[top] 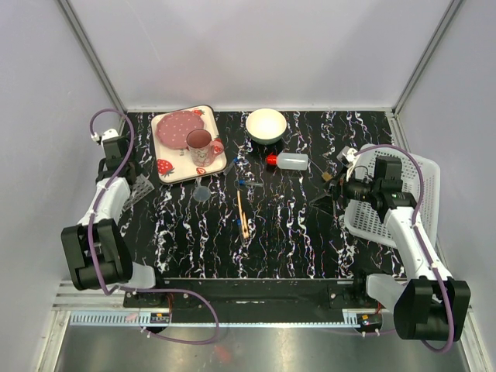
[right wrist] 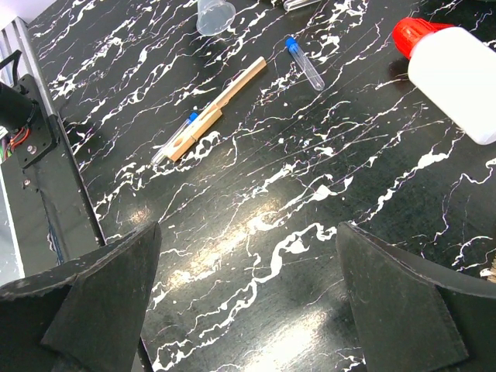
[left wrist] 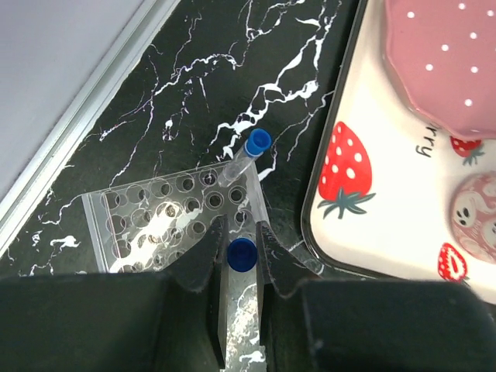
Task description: Organize the chemistry lab equipment
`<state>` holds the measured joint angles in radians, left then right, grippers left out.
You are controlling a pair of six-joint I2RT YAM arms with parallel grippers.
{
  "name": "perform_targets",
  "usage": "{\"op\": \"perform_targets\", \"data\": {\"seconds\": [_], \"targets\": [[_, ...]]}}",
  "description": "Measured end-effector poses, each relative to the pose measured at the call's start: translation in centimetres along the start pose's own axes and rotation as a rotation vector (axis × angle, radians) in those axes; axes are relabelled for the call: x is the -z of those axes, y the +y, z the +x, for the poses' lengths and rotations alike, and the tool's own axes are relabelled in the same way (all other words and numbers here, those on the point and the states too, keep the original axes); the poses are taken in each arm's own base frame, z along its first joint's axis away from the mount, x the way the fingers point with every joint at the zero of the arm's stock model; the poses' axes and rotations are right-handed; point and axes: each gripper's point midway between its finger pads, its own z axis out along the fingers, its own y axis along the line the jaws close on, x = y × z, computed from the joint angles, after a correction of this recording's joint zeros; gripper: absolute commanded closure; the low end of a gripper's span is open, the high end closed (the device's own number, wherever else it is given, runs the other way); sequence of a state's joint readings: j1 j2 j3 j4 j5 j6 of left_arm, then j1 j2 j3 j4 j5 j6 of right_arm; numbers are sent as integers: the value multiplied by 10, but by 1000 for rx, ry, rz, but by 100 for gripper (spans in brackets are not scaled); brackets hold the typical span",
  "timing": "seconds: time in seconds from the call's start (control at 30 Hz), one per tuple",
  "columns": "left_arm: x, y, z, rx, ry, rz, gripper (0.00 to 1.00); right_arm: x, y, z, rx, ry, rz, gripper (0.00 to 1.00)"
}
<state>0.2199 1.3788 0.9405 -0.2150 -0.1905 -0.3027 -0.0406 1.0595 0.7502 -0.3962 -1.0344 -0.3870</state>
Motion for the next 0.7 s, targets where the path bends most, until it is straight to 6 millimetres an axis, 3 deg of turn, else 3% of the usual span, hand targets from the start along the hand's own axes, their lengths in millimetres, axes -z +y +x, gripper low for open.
{"op": "perform_targets", "data": {"seconds": [0.3, 0.7], "targets": [[-32, 6, 16, -8, 37, -47, 89, -1, -3, -3, -5, 4, -5, 0], [-40, 5, 7, -27, 12, -50, 89, -2, -4, 1, -19, 15, -9, 0]]}}
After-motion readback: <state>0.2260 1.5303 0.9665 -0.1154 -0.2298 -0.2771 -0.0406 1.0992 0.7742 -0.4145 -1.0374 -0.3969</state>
